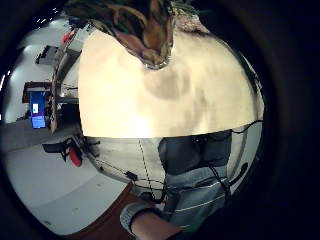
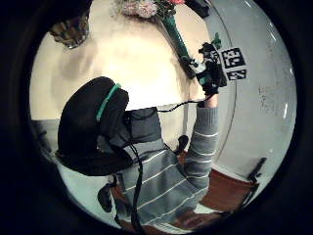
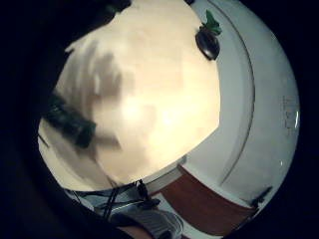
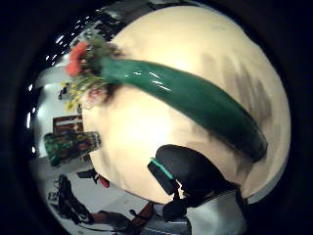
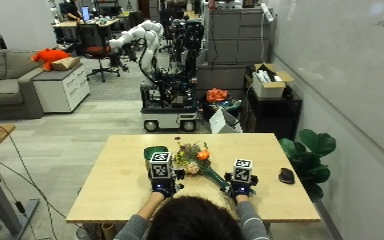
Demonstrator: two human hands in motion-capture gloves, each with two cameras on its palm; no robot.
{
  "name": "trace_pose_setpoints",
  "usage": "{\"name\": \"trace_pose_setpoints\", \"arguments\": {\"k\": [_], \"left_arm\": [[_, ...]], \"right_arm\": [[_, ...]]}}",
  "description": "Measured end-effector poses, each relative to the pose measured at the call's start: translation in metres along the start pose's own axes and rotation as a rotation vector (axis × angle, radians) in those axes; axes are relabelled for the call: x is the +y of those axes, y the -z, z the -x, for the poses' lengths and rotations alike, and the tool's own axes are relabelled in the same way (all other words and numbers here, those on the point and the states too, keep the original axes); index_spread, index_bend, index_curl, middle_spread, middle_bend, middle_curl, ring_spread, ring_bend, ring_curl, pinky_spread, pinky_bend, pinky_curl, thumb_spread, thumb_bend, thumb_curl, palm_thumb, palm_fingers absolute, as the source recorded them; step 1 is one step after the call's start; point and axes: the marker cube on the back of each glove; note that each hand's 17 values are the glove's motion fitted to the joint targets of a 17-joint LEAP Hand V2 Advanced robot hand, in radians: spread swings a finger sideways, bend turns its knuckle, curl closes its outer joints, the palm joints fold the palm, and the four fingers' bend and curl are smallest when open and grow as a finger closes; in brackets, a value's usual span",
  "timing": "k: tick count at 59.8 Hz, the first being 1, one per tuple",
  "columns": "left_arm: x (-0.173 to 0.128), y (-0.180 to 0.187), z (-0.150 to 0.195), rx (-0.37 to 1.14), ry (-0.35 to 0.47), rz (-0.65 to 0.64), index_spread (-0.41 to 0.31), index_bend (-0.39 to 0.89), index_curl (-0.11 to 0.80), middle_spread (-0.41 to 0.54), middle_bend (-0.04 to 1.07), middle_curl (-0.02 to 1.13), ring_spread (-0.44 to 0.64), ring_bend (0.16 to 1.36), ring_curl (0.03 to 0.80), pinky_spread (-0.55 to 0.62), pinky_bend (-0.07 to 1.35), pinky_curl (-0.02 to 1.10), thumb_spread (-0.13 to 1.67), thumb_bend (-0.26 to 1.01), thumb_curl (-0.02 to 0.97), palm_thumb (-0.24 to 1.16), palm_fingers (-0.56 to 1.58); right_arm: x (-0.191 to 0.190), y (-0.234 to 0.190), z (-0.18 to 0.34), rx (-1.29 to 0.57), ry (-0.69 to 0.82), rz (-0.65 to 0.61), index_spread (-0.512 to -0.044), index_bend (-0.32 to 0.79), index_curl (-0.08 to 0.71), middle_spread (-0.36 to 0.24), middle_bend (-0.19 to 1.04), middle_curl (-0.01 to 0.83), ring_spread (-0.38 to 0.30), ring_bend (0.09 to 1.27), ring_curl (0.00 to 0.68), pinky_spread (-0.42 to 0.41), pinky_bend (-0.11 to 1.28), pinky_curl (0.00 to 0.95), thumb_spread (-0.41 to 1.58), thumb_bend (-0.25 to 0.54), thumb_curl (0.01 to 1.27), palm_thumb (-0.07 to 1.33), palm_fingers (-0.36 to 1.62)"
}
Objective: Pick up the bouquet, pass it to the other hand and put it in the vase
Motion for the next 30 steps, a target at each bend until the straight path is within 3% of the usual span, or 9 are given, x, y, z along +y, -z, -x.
{"name": "trace_pose_setpoints", "arguments": {"k": [2, 4, 9, 13, 21, 27, 30], "left_arm": [[0.004, 0.001, -0.001, -0.004, 0.001, 0.009, -0.066, 0.20, 0.442, 0.125, 0.16, 0.29, 0.24, 0.38, 0.270, 0.31, 0.19, 0.30, 1.20, -0.02, 0.268, 0.42, 0.37], [0.004, 0.001, -0.001, -0.006, -0.003, 0.009, -0.066, 0.20, 0.443, 0.125, 0.16, 0.29, 0.24, 0.38, 0.271, 0.31, 0.19, 0.31, 1.20, -0.02, 0.269, 0.42, 0.37], [-0.003, -0.006, 0.003, 0.005, -0.003, 0.010, -0.061, 0.19, 0.442, 0.126, 0.16, 0.29, 0.25, 0.38, 0.274, 0.31, 0.20, 0.31, 1.20, -0.01, 0.270, 0.42, 0.35], [0.005, -0.004, 0.003, 0.000, 0.026, 0.029, -0.060, 0.19, 0.443, 0.127, 0.15, 0.29, 0.25, 0.38, 0.276, 0.31, 0.20, 0.31, 1.21, -0.02, 0.271, 0.42, 0.35], [-0.003, -0.012, 0.003, 0.019, -0.017, 0.036, -0.059, 0.19, 0.444, 0.127, 0.16, 0.29, 0.25, 0.38, 0.279, 0.31, 0.20, 0.32, 1.21, -0.02, 0.271, 0.42, 0.35], [0.000, -0.014, 0.003, 0.014, 0.005, 0.063, -0.058, 0.19, 0.445, 0.128, 0.16, 0.28, 0.26, 0.38, 0.282, 0.31, 0.20, 0.32, 1.21, -0.02, 0.270, 0.41, 0.35], [-0.002, -0.017, 0.003, 0.008, 0.004, 0.075, -0.058, 0.19, 0.442, 0.128, 0.16, 0.29, 0.26, 0.38, 0.283, 0.31, 0.20, 0.32, 1.21, -0.02, 0.269, 0.41, 0.35]], "right_arm": [[-0.009, -0.006, -0.008, 0.052, -0.128, -0.069, -0.322, 0.14, 0.085, -0.006, 0.42, 0.395, 0.014, 0.65, 0.340, 0.228, 0.62, 0.343, 0.97, -0.043, 0.28, 0.38, 0.10], [-0.009, -0.012, -0.013, 0.070, -0.180, -0.044, -0.324, 0.15, 0.103, -0.005, 0.42, 0.396, 0.032, 0.60, 0.331, 0.230, 0.60, 0.340, 0.96, -0.043, 0.28, 0.37, 0.08], [-0.013, -0.023, -0.006, -0.010, -0.071, -0.011, -0.343, 0.16, 0.134, -0.003, 0.40, 0.385, 0.064, 0.53, 0.298, 0.234, 0.57, 0.327, 0.93, -0.042, 0.28, 0.33, 0.06], [-0.018, -0.030, -0.010, -0.087, -0.137, -0.025, -0.361, 0.17, 0.156, -0.009, 0.36, 0.373, 0.078, 0.49, 0.285, 0.236, 0.56, 0.323, 0.92, -0.036, 0.29, 0.33, 0.06], [-0.027, -0.029, -0.011, -0.110, -0.132, -0.163, -0.400, 0.34, 0.255, -0.039, 0.24, 0.341, 0.085, 0.39, 0.256, 0.232, 0.44, 0.300, 0.99, 0.005, 0.30, 0.42, 0.13], [-0.047, -0.013, 0.001, -0.160, -0.009, -0.354, -0.384, 0.38, 0.289, -0.064, 0.19, 0.328, 0.043, 0.40, 0.250, 0.220, 0.42, 0.284, 1.06, 0.041, 0.31, 0.54, 0.40], [-0.054, -0.008, -0.011, -0.061, -0.111, -0.395, -0.354, 0.41, 0.312, -0.081, 0.19, 0.332, 0.025, 0.39, 0.250, 0.207, 0.39, 0.284, 1.09, 0.056, 0.31, 0.59, 0.52]]}}
